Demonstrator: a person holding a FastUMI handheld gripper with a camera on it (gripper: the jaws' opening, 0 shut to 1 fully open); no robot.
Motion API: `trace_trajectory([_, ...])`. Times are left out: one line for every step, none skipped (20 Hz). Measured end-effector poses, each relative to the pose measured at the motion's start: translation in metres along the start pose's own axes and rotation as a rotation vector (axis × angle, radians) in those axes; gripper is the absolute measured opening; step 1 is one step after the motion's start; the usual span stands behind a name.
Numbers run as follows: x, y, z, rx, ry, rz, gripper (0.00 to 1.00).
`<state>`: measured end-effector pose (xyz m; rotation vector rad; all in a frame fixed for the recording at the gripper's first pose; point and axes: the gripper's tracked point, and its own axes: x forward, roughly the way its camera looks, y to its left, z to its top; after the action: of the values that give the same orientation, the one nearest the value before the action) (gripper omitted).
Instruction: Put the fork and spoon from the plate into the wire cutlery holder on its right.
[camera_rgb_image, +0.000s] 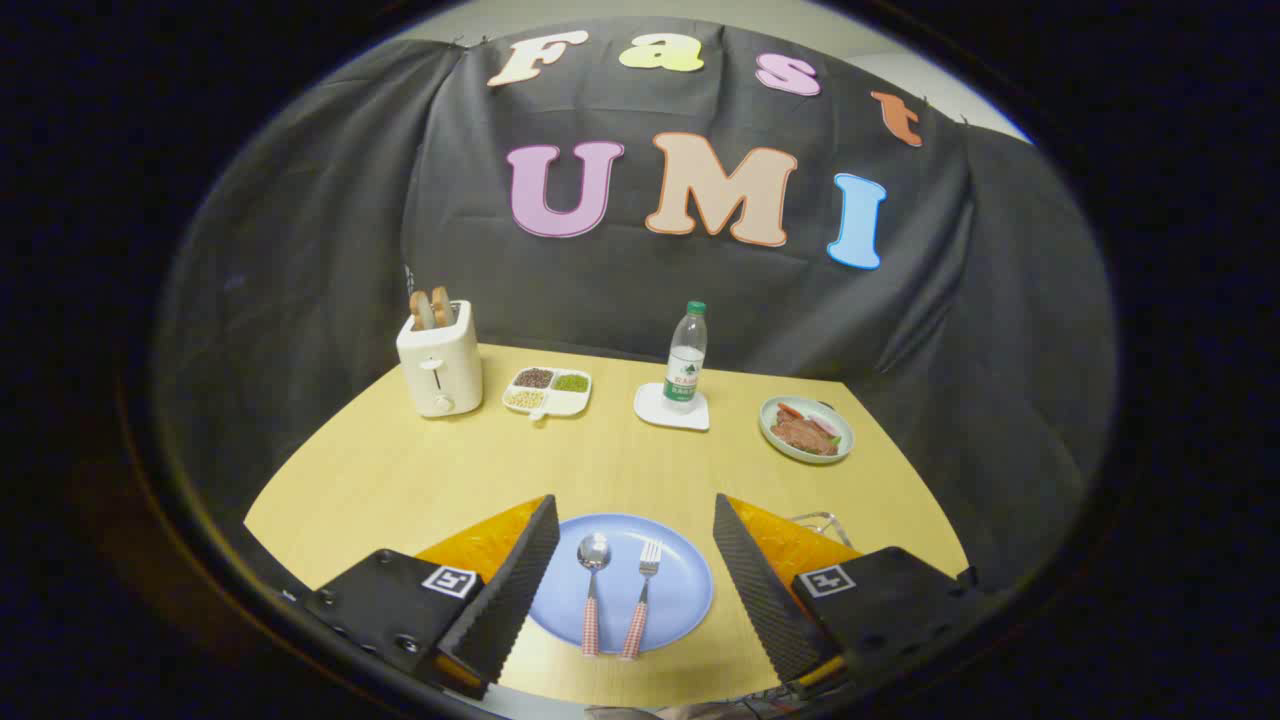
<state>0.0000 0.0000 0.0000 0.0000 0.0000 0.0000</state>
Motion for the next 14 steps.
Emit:
trace_trajectory([-0.001, 0.000, -0.002, -0.001, 0.002, 0.009, 1.00])
trace_trajectory([-0.003, -0.001, -0.003, -0.004, 0.005, 0.015, 1.00])
trace_trajectory([-0.003, -0.001, -0.006, -0.006, 0.009, 0.021, 1.00])
trace_trajectory([-0.004, -0.001, -0.007, -0.006, 0.017, 0.026, 1.00])
trace_trajectory([-0.004, -0.002, -0.009, -0.005, 0.023, 0.031, 1.00])
trace_trajectory([-0.004, -0.003, -0.010, -0.005, 0.029, 0.032, 1.00])
trace_trajectory([-0.003, -0.004, -0.012, -0.006, 0.037, 0.035, 1.00])
trace_trajectory([-0.003, -0.005, -0.014, -0.006, 0.044, 0.034, 1.00])
trace_trajectory([-0.003, -0.007, -0.016, -0.005, 0.054, 0.033, 1.00])
trace_trajectory([-0.002, -0.007, -0.019, -0.001, 0.064, 0.032, 1.00])
trace_trajectory([-0.001, -0.008, -0.021, 0.004, 0.073, 0.033, 1.00])
trace_trajectory([0.000, -0.009, -0.022, 0.011, 0.079, 0.032, 1.00])
trace_trajectory([0.001, -0.010, -0.023, 0.019, 0.084, 0.032, 1.00])
trace_trajectory([0.002, -0.011, -0.024, 0.026, 0.090, 0.029, 1.00])
